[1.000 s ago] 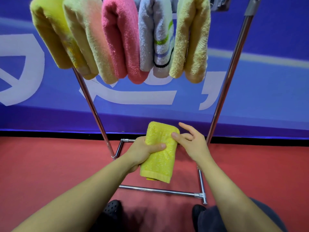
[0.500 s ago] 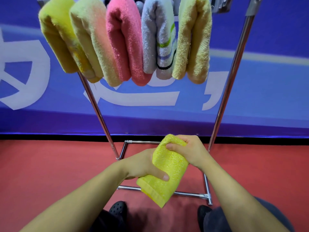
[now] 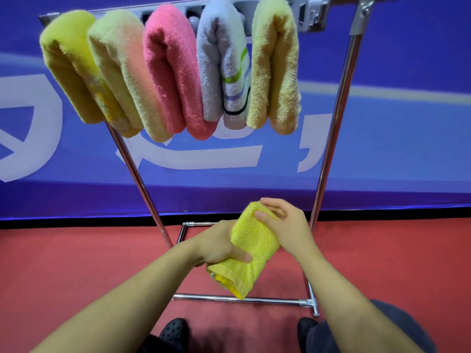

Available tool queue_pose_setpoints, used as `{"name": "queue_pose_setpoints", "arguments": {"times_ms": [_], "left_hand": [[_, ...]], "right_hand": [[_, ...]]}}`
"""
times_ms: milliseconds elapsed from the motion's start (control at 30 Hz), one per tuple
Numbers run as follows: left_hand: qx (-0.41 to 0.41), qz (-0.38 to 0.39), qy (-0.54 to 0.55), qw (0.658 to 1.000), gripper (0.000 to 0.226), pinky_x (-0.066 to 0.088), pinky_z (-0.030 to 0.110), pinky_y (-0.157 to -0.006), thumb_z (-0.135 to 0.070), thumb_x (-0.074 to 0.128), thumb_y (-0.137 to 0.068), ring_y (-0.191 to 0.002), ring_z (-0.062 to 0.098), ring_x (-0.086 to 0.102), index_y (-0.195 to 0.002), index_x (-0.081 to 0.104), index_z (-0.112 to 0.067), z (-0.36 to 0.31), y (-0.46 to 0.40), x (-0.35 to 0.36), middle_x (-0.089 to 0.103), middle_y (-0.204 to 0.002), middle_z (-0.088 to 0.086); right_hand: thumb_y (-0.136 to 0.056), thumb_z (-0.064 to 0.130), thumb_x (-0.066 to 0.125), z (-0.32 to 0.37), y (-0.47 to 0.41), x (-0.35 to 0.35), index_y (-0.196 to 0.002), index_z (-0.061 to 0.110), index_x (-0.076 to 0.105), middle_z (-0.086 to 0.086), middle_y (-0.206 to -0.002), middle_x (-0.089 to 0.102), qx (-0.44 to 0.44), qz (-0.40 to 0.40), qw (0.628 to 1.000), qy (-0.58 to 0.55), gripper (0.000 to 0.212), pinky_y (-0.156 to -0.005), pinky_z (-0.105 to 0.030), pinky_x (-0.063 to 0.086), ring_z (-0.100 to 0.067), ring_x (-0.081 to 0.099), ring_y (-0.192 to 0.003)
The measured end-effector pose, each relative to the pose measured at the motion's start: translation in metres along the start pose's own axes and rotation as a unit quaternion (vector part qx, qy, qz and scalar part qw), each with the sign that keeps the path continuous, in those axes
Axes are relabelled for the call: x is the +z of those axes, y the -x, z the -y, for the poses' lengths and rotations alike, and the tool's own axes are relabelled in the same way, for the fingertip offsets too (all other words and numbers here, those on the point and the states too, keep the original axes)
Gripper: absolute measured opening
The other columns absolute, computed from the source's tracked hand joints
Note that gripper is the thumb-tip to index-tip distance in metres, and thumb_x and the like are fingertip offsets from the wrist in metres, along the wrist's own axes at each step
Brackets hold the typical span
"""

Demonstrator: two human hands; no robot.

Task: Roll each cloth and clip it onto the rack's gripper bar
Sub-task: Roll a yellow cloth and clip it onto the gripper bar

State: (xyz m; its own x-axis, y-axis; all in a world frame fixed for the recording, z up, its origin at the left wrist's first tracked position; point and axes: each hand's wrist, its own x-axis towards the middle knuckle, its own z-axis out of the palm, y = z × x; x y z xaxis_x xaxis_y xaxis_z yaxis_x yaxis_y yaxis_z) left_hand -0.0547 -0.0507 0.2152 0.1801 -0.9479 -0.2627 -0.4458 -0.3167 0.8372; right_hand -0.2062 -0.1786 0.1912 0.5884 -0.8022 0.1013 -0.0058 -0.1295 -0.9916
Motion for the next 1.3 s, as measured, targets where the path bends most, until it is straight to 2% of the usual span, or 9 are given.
{"name": "queue_pose_setpoints", "arguments": {"times_ms": [133,233,400,500,633,767,967,1133,1300], "left_hand": [[-0.049,-0.134,0.032,0.989,0.049,0.058,0.045,-0.093,-0.005,0.088,-0.072,-0.097,0.02,0.072,-0.114,0.067,-0.02,0.01,-0.011,0.005,0.076,-0.104,0.0],[-0.057,-0.216,0.06,0.973,0.054,0.056,0.042,-0.094,-0.002,0.084,-0.075,-0.103,0.022,0.07,-0.121,0.062,-0.018,0.002,-0.019,0.018,0.073,-0.109,0.0],[0.045,-0.151,0.066,0.985,0.071,0.054,0.016,-0.077,0.011,0.06,-0.08,-0.11,0.013,0.069,-0.143,0.048,-0.021,-0.037,-0.02,0.041,0.068,-0.122,0.001],[0.081,-0.095,0.094,0.988,0.065,0.046,0.01,-0.053,0.01,0.056,-0.084,-0.063,-0.004,0.062,-0.138,0.046,-0.024,-0.056,-0.015,0.041,0.064,-0.096,0.006],[0.073,-0.081,0.165,0.98,0.059,0.053,0.022,-0.089,-0.015,0.054,-0.091,-0.108,0.004,0.067,-0.145,0.047,-0.039,-0.063,-0.014,0.033,0.069,-0.125,-0.007],[0.091,-0.141,0.146,0.975,0.041,0.037,0.029,-0.116,-0.037,0.042,-0.109,-0.135,0.003,0.05,-0.149,0.046,-0.032,-0.082,-0.011,0.039,0.055,-0.146,-0.009],[0.175,-0.254,0.049,0.95,0.036,0.048,0.055,-0.099,-0.053,0.034,-0.106,-0.111,0.026,0.062,-0.111,0.063,-0.032,-0.115,-0.019,0.046,0.069,-0.109,-0.004],[0.236,-0.352,0.006,0.906,0.03,0.045,0.035,-0.082,-0.04,0.033,-0.11,-0.099,0.019,0.06,-0.103,0.059,-0.026,-0.16,-0.011,0.048,0.065,-0.097,-0.004],[0.25,-0.442,0.02,0.861,0.036,0.048,0.039,-0.082,-0.038,0.034,-0.11,-0.099,0.023,0.064,-0.11,0.064,-0.019,-0.215,-0.001,0.041,0.07,-0.104,0.001]], "right_hand": [[-0.081,0.045,0.08,-0.005,0.006,-0.001,-0.107,0.027,0.069,0.014,-0.108,0.066,-0.032,-0.151,0.979,0.136,0.034,-0.091,-0.024,0.045,-0.006,0.058,-0.107],[-0.085,0.05,0.075,-0.004,0.014,0.006,-0.095,0.022,0.072,0.008,-0.092,0.076,0.076,-0.076,0.993,0.052,0.03,-0.082,-0.03,0.055,-0.007,0.071,-0.09],[-0.098,0.032,0.064,-0.002,0.018,0.017,-0.115,0.022,0.069,0.005,-0.106,0.078,0.09,0.014,0.991,-0.096,0.021,-0.09,-0.031,0.055,-0.004,0.072,-0.1],[-0.101,0.028,0.06,0.001,0.015,0.011,-0.12,0.022,0.069,0.002,-0.109,0.078,0.052,-0.011,0.993,-0.108,0.022,-0.095,-0.035,0.055,-0.014,0.072,-0.106],[-0.103,0.038,0.053,0.007,0.014,0.007,-0.12,0.033,0.069,0.005,-0.11,0.076,0.032,-0.027,0.996,-0.073,0.023,-0.098,-0.042,0.054,-0.014,0.071,-0.106],[-0.103,0.041,0.051,0.026,0.016,0.002,-0.125,0.034,0.064,0.009,-0.114,0.075,0.023,-0.025,0.998,-0.053,0.026,-0.098,-0.036,0.053,-0.006,0.069,-0.107],[-0.098,0.059,0.046,0.067,0.02,-0.022,-0.122,0.029,0.065,0.005,-0.108,0.075,-0.016,-0.076,0.997,0.006,0.043,-0.096,-0.042,0.054,-0.01,0.07,-0.102],[-0.099,0.052,0.047,0.116,0.021,-0.04,-0.107,0.025,0.068,0.002,-0.095,0.074,-0.086,-0.116,0.989,0.019,0.036,-0.089,-0.046,0.055,-0.013,0.068,-0.088],[-0.105,0.037,0.047,0.176,0.023,-0.06,-0.096,0.023,0.065,0.006,-0.08,0.068,-0.176,-0.186,0.963,0.078,0.024,-0.076,-0.037,0.05,-0.013,0.063,-0.077]]}}
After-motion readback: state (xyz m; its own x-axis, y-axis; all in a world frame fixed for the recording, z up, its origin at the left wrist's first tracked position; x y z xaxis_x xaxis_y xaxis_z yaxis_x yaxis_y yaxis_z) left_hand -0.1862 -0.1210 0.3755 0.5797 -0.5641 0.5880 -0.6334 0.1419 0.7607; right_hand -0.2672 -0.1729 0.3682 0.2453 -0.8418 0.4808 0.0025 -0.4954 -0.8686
